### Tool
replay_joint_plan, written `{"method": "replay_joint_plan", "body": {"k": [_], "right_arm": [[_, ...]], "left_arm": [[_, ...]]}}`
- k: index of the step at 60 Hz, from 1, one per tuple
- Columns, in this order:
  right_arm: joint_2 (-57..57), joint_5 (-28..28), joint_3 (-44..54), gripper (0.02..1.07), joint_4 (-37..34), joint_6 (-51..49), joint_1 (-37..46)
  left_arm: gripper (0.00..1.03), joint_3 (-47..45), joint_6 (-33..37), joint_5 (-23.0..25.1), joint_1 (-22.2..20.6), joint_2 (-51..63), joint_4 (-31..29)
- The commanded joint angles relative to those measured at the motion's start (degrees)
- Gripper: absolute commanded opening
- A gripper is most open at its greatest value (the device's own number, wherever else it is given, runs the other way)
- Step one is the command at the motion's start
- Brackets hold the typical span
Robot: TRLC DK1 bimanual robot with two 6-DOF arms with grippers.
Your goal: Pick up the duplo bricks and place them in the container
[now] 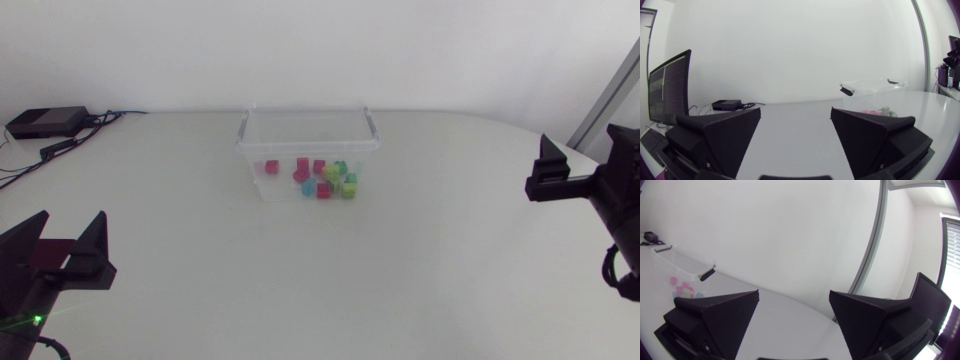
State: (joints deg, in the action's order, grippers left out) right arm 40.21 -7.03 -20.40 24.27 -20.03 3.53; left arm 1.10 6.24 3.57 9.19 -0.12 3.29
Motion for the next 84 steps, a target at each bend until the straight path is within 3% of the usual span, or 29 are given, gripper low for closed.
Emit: {"method": "replay_joint_plan", "body": {"k": [1, 16, 72, 84], "right_arm": [[-4.5, 0.8, 3.8, 1.03, 1.2, 5.3, 0.8], [-11.7, -0.5, 9.5, 1.03, 1.4, 8.4, 0.8], [-40.2, 7.0, 20.4, 1.03, -24.3, 20.0, -3.5], [-40.2, 7.0, 20.4, 1.03, -24.3, 20.0, -3.5]], "left_arm": [[0.98, -1.3, 1.2, -0.3, -0.4, -0.5, -0.1], [0.98, -1.3, 1.7, -0.3, -0.5, -0.6, -0.7], [0.99, -1.1, -6.2, -3.6, -9.2, 0.1, -3.3], [0.99, -1.1, -6.2, -3.6, -9.2, 0.1, -3.3]]}}
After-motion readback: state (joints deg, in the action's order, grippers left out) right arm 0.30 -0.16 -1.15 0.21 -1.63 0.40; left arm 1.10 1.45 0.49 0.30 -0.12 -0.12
